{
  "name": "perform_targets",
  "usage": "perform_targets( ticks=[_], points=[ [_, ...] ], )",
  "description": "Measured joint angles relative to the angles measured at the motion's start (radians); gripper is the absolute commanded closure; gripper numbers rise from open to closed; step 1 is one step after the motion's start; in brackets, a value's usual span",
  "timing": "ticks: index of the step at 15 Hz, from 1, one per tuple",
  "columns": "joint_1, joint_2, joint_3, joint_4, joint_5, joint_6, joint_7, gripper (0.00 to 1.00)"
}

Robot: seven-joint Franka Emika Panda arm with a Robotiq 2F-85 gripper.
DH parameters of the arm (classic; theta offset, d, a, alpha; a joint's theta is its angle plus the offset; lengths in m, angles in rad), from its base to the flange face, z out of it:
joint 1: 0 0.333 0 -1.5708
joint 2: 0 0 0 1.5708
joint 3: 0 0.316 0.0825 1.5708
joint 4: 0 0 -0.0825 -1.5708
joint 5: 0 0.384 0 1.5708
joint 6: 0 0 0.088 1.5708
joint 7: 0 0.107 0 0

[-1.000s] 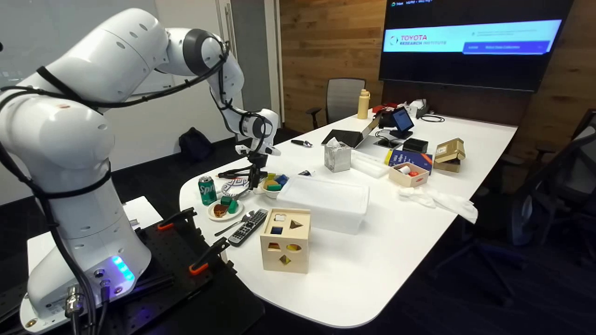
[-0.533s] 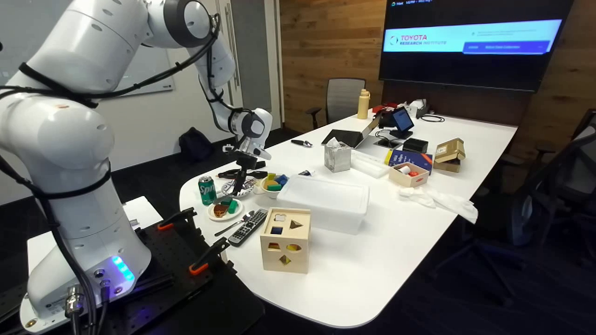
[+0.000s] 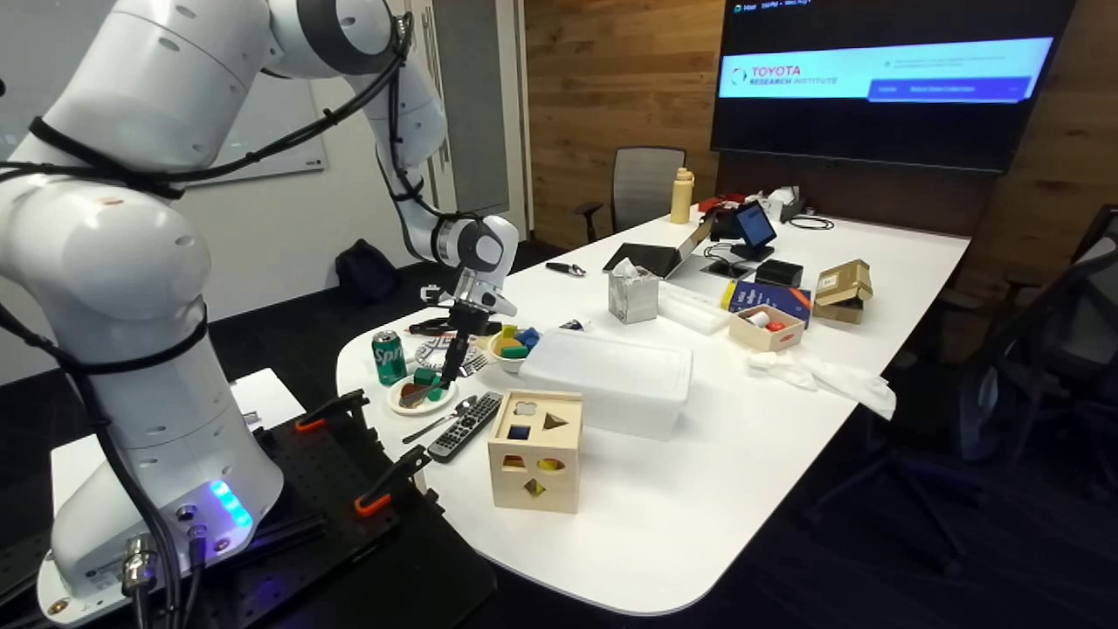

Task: Use the spoon to stir the contents in the bowl

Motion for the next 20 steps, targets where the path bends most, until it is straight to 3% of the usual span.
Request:
perform_targets(
  ticks=[10, 20],
  points=[
    [-0.004, 0.070, 0.027, -0.025, 0.015, 0.192, -0.029, 1.00],
    [-0.008, 0.139, 0.055, 0.007, 0.050, 0.234, -0.106, 1.00]
  ],
)
